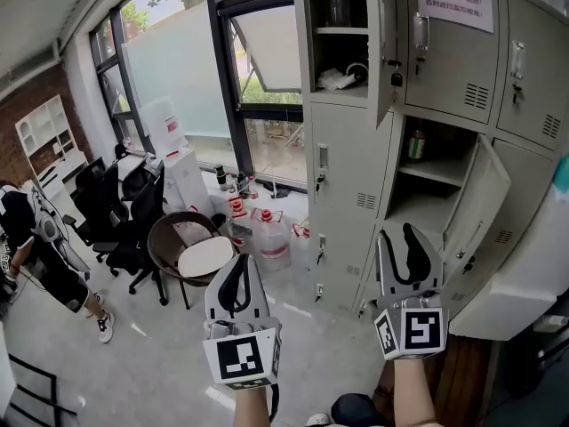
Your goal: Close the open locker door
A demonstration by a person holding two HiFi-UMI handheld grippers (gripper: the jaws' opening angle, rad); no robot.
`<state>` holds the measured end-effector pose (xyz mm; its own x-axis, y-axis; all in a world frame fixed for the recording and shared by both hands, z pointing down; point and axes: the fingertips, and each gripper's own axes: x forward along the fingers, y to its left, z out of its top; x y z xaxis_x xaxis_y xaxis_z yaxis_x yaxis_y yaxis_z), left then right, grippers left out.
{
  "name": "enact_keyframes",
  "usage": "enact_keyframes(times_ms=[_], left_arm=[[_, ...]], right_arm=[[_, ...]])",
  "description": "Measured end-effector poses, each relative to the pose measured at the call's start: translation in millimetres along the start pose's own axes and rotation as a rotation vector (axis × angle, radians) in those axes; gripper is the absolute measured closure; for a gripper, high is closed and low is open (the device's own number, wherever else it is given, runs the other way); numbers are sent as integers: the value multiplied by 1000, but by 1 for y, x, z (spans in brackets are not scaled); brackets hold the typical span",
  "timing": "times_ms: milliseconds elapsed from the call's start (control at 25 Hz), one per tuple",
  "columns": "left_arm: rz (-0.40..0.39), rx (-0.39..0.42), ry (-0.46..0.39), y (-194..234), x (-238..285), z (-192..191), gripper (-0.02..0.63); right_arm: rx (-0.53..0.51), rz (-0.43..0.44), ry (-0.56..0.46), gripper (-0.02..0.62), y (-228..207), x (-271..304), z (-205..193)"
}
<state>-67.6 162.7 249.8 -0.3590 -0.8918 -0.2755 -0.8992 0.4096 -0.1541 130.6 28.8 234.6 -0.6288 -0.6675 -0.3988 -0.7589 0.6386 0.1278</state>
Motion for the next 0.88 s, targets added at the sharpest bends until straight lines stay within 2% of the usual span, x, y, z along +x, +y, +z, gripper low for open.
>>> enact_keyframes(times_ms=[240,400,600,880], left_arm=[[-18,-34,-1,4,22,-9,601],[-17,-12,-11,4,42,-13,601],[-8,-54,-28,0,72,-17,601],[1,-27,-56,-5,127,-15,601]], right_arm=[[-26,-24,8,430,-2,18,-10],[-47,-27,-15,430,-8,38,-10],[-55,-24,-52,430,-20,70,-12],[-157,-57,-132,430,-38,130,-6]])
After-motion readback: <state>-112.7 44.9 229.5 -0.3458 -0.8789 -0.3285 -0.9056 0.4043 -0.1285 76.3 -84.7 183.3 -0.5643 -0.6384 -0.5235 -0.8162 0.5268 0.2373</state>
